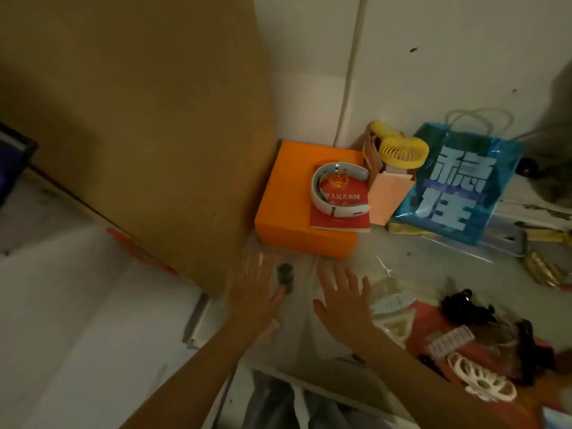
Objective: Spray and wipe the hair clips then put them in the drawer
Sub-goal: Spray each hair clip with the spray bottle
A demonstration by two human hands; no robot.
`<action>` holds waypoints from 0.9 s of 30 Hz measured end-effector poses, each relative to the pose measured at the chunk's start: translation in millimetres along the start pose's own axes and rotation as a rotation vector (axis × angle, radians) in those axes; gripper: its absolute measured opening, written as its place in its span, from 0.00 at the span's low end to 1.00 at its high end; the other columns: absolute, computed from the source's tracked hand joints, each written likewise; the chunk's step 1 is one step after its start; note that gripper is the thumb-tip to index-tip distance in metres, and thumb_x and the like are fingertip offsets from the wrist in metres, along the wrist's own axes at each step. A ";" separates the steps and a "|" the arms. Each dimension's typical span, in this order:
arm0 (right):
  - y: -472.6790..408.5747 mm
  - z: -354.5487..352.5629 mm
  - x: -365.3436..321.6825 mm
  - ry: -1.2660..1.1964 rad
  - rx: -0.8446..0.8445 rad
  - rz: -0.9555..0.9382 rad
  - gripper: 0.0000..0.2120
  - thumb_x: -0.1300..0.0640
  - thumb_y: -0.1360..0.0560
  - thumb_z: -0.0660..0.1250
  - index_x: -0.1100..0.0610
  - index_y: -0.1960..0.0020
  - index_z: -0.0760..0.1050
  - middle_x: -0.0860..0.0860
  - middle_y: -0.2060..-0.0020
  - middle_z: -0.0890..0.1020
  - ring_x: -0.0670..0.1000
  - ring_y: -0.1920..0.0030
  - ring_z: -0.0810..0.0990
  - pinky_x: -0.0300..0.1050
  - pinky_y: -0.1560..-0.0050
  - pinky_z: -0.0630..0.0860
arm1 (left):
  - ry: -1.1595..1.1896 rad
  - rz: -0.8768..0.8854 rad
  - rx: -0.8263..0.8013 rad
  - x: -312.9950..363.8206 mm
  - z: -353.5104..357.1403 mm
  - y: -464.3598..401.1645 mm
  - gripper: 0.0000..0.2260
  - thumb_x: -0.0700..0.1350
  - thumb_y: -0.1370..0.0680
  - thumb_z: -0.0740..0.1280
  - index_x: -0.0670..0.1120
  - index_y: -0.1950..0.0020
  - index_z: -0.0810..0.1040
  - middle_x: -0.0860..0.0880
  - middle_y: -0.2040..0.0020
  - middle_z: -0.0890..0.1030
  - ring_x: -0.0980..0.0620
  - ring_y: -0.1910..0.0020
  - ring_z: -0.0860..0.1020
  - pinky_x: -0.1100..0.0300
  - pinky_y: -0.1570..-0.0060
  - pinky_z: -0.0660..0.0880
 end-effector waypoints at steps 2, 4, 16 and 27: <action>-0.9 -4.0 -4.6 -0.014 0.038 0.059 0.34 0.39 0.21 0.55 0.47 0.22 0.45 0.56 0.22 0.50 0.58 0.23 0.50 0.65 0.27 0.46 | 0.091 0.064 0.031 0.1 -3.2 -8.9 0.32 0.61 0.21 0.56 0.51 0.22 0.49 0.46 0.21 0.52 0.46 0.23 0.52 0.49 0.26 0.47; 3.4 -8.5 -7.5 -0.044 0.141 0.109 0.34 0.40 0.25 0.64 0.50 0.23 0.57 0.59 0.25 0.60 0.61 0.26 0.60 0.68 0.30 0.54 | 0.227 0.212 0.143 6.0 -10.1 -15.9 0.31 0.56 0.23 0.66 0.46 0.25 0.62 0.44 0.25 0.64 0.42 0.26 0.62 0.45 0.27 0.55; 13.6 28.9 -6.0 -0.176 -0.074 0.279 0.31 0.39 0.20 0.50 0.45 0.22 0.42 0.51 0.22 0.46 0.56 0.23 0.46 0.60 0.26 0.44 | 0.604 0.304 0.078 0.4 3.3 -42.1 0.11 0.40 0.24 0.69 0.43 0.41 0.79 0.46 0.44 0.81 0.46 0.43 0.76 0.51 0.41 0.72; 7.1 -13.7 -29.2 -0.630 0.064 0.091 0.32 0.42 0.22 0.59 0.44 0.24 0.48 0.50 0.23 0.55 0.54 0.25 0.56 0.53 0.27 0.55 | 1.104 0.190 -0.021 -2.0 -48.2 -58.3 0.11 0.40 0.21 0.65 0.52 0.41 0.75 0.55 0.45 0.76 0.61 0.47 0.75 0.78 0.54 0.71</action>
Point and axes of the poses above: each hand's wrist, its own y-axis away from the middle knuckle, its own z-axis out of the palm, x = y × z, the point moved 8 cm from there along -y, towards the middle knuckle
